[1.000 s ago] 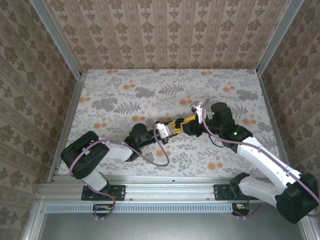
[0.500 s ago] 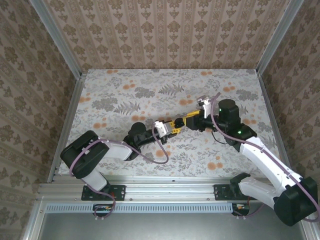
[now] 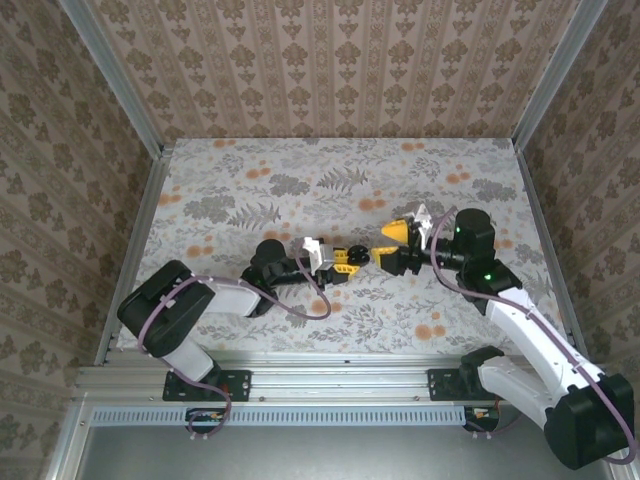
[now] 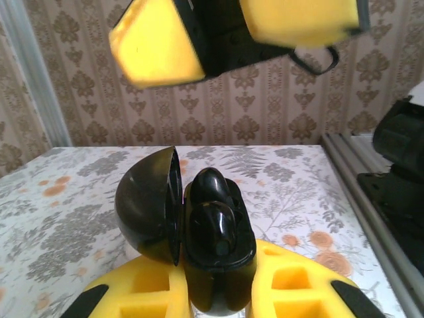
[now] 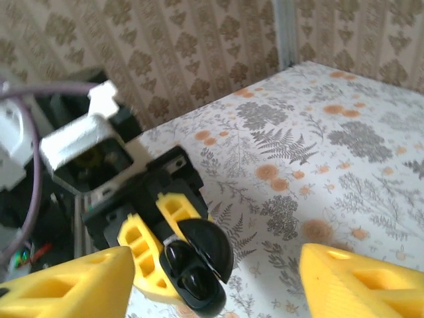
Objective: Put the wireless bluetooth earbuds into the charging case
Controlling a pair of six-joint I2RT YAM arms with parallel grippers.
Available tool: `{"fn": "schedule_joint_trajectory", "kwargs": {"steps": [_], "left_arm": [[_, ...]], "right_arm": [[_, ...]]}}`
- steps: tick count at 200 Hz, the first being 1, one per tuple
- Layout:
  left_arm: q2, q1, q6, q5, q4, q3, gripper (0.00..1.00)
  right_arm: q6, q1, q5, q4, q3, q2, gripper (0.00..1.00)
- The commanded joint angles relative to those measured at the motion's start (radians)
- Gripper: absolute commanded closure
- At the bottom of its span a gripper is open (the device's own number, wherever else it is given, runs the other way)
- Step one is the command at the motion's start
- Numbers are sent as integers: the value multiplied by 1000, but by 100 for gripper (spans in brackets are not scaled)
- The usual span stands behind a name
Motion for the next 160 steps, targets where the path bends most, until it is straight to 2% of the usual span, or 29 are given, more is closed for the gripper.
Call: {"fn": "schedule_joint_trajectory", "kwargs": {"steps": [1,18,53,111,160], "left_arm": [[-58,7,-14,91,-26,22,99],[-74,7,2,101,-46,21,99],[-93,8,26,103,-64,18,99],[-119,6,38,101,-85,14,99],[-128,5,50,82,-90,5,99]], "right_arm": [[-141,-4,-79,133,-51,-29,22],[-174,-3,-78,92,-35,-9,19],[-272,10,-189,24,-25,45,21],[-384,88,-167,-117,27,119,21],[-448,108,-260,-166,67,167,29]]}}
